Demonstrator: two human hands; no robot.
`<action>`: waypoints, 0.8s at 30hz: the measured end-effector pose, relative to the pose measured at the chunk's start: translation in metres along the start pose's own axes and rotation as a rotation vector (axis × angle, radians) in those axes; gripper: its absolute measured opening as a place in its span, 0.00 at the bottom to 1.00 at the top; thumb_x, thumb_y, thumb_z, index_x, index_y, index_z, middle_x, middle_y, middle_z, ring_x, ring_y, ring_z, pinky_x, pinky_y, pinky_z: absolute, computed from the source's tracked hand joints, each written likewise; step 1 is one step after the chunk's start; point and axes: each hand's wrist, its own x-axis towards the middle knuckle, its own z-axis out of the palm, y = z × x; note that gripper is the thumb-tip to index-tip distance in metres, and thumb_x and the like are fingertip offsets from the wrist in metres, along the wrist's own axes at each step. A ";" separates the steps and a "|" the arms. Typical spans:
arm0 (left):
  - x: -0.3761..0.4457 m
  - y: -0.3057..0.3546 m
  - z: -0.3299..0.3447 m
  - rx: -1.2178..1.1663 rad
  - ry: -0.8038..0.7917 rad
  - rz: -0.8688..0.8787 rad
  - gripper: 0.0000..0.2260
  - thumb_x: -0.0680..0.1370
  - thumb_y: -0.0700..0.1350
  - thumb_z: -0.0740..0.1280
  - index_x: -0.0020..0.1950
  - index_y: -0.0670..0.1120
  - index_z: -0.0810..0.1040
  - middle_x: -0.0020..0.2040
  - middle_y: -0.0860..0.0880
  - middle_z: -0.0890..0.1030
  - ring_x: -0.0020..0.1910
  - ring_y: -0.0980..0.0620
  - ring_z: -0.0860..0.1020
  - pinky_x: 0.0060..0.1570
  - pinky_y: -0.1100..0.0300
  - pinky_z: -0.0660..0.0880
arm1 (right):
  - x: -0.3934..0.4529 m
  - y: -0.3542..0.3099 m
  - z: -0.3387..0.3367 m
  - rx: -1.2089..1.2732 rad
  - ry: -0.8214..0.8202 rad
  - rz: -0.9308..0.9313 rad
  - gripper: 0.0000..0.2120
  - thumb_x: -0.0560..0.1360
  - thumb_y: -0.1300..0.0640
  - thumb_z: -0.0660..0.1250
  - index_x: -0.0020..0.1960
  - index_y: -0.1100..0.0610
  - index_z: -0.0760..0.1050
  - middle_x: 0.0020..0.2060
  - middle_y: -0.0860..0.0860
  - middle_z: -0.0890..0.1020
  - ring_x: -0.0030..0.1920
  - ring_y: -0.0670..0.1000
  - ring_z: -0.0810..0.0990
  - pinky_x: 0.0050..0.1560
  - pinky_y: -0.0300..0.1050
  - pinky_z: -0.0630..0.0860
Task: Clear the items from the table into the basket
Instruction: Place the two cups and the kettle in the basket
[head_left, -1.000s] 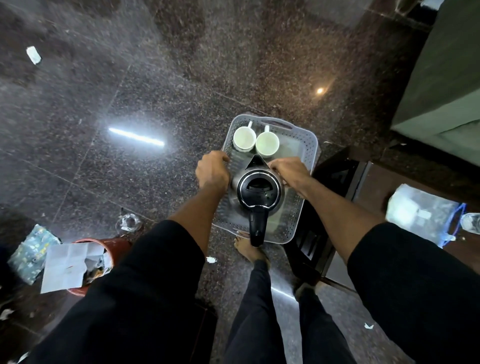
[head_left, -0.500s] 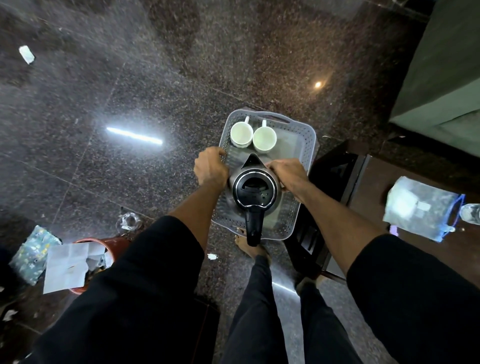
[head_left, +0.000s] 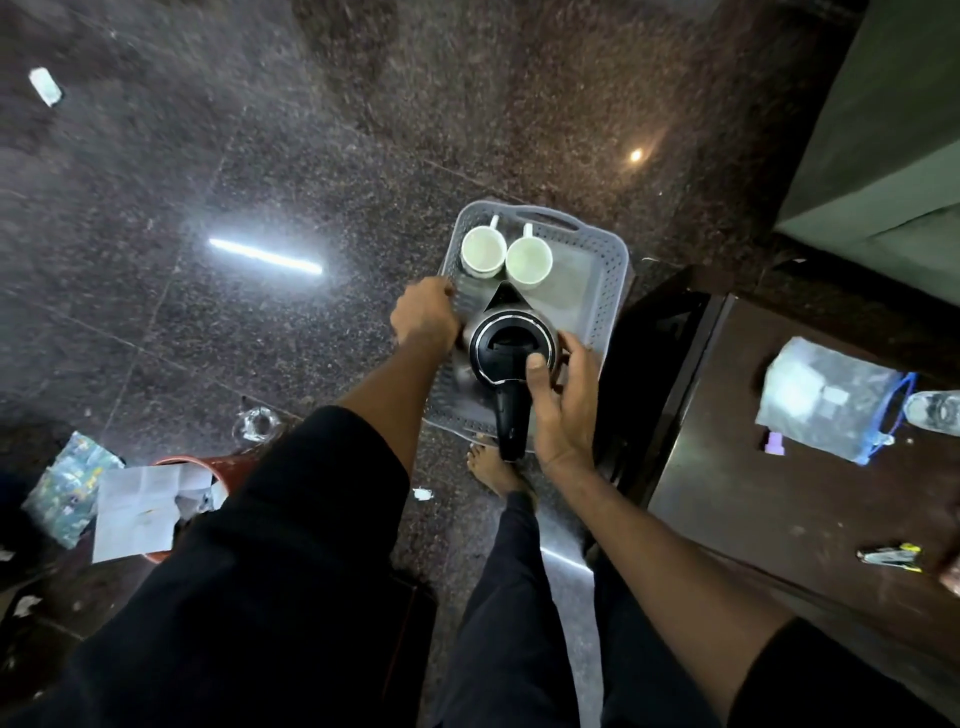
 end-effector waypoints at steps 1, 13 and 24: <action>-0.001 0.001 -0.001 -0.026 -0.008 -0.019 0.18 0.78 0.38 0.69 0.63 0.56 0.84 0.60 0.44 0.85 0.59 0.42 0.84 0.60 0.49 0.79 | -0.002 -0.005 0.000 -0.011 -0.030 -0.003 0.36 0.77 0.31 0.63 0.72 0.57 0.70 0.64 0.50 0.74 0.65 0.51 0.74 0.67 0.47 0.73; -0.030 -0.007 -0.001 -0.194 0.092 -0.251 0.16 0.78 0.38 0.69 0.64 0.52 0.80 0.62 0.43 0.83 0.61 0.41 0.82 0.58 0.50 0.78 | -0.016 -0.033 0.004 -0.311 -0.161 0.050 0.60 0.61 0.35 0.78 0.81 0.55 0.51 0.74 0.54 0.67 0.72 0.58 0.70 0.68 0.53 0.72; 0.014 -0.030 0.002 -0.136 0.035 -0.118 0.14 0.71 0.34 0.71 0.45 0.53 0.87 0.47 0.45 0.88 0.48 0.45 0.86 0.54 0.50 0.84 | 0.032 -0.018 -0.032 -0.477 -0.646 -0.218 0.58 0.60 0.63 0.76 0.81 0.41 0.50 0.79 0.47 0.61 0.75 0.56 0.69 0.71 0.54 0.73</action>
